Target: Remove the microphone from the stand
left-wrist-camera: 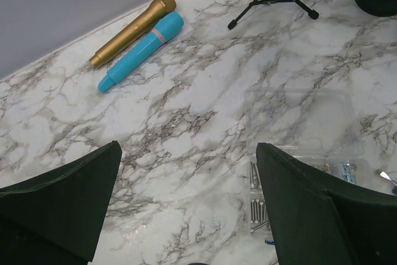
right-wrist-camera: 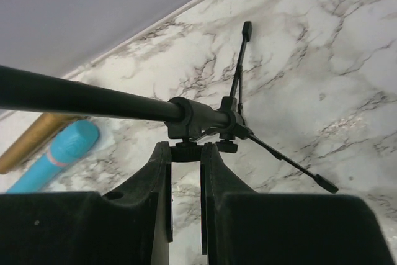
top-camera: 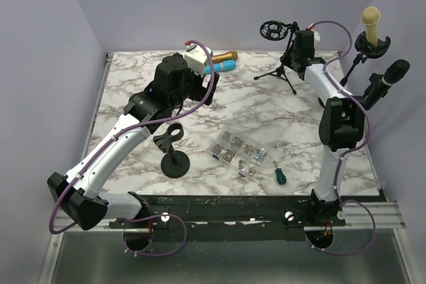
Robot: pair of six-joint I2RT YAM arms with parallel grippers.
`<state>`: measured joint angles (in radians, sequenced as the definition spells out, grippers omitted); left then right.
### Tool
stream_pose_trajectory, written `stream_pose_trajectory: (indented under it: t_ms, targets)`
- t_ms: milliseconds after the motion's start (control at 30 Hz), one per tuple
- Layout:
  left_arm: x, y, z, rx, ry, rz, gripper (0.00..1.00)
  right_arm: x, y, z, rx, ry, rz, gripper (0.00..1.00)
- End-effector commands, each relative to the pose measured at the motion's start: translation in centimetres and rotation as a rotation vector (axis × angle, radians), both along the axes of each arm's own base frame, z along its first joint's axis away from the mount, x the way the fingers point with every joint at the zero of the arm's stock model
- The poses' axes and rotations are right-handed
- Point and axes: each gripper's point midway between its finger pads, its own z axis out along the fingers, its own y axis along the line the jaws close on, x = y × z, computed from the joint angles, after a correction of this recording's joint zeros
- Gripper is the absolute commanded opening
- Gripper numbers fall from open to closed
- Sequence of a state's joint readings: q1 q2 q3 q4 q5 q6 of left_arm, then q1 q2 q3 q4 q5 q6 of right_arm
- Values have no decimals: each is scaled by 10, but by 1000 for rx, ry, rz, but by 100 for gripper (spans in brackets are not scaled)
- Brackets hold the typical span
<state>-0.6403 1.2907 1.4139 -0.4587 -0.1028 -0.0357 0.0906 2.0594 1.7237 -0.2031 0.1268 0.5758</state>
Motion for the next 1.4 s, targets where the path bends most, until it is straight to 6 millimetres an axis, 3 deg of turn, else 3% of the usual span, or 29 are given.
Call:
stream_pose_trajectory:
  t_ms: [0,100,333,700,1100,1367]
  targets:
    - [0,-2,12,-27,-8,-10,94,-7,-19,-7,-328,114,-15,1]
    - [0,-2,11,-25,-5,-9,94,-5,-14,3,-397,102,-14,4]
    - [1,-2,10,-23,-1,-9,94,-1,5,19,-280,41,23,32]
    - [-2,0,15,-28,-13,-8,94,-13,12,45,-177,-10,9,56]
    - [-3,2,18,-36,-19,-8,94,-70,-10,64,-195,-29,-65,62]
    - [-4,1,19,-37,-18,-9,94,-77,-21,133,-203,-141,-107,63]
